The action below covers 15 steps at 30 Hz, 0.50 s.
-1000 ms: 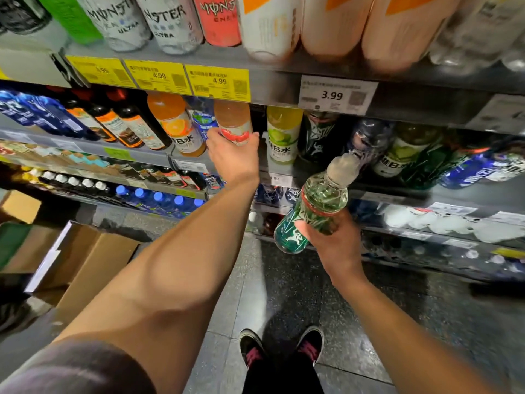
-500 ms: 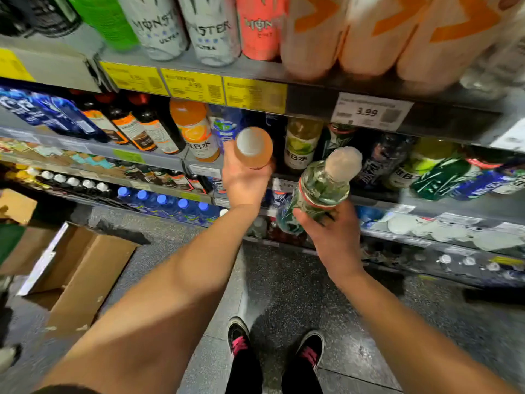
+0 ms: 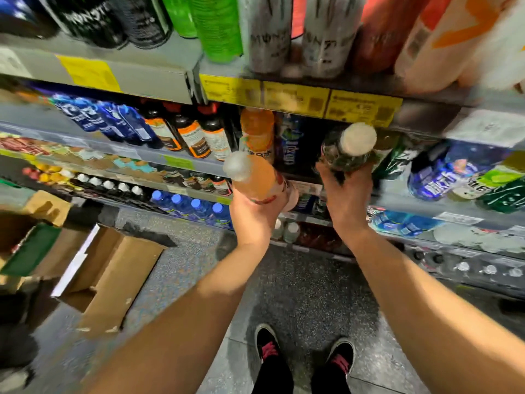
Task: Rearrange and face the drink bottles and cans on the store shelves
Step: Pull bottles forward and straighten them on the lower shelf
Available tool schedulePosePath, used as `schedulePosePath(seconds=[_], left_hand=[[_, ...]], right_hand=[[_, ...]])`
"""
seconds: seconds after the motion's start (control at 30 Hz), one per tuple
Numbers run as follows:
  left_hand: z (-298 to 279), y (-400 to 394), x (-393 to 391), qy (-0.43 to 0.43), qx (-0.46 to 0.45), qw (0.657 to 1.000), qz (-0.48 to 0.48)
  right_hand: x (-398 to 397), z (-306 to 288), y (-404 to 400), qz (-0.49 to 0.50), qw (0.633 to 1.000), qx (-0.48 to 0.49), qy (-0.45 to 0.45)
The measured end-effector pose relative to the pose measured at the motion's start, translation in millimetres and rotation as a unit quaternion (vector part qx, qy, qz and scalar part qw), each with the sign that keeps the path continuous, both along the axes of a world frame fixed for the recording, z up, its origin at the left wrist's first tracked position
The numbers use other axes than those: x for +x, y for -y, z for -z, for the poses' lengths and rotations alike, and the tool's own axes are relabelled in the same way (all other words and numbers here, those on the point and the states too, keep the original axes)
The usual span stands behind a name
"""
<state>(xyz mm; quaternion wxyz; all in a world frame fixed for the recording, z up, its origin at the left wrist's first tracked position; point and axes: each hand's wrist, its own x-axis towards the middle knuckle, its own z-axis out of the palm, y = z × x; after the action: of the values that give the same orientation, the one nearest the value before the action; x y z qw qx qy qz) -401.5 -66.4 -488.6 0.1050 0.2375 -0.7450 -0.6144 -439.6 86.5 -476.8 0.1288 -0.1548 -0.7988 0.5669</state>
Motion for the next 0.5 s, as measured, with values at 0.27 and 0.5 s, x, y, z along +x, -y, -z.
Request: schedulePosePath(seconds=[0.27, 0.5], left_hand=[[7.5, 18.5, -7.2, 0.001, -0.011, 1.000, 0.021], [2.3, 15.5, -5.3, -0.040, 0.025, 0.997, 0.060]], right_hand=[[-28.5, 6.0, 13.9, -0.021, 0.993, 0.118, 0.018], [-47.7, -4.4, 4.3, 0.001, 0.988, 0.128, 0.084]])
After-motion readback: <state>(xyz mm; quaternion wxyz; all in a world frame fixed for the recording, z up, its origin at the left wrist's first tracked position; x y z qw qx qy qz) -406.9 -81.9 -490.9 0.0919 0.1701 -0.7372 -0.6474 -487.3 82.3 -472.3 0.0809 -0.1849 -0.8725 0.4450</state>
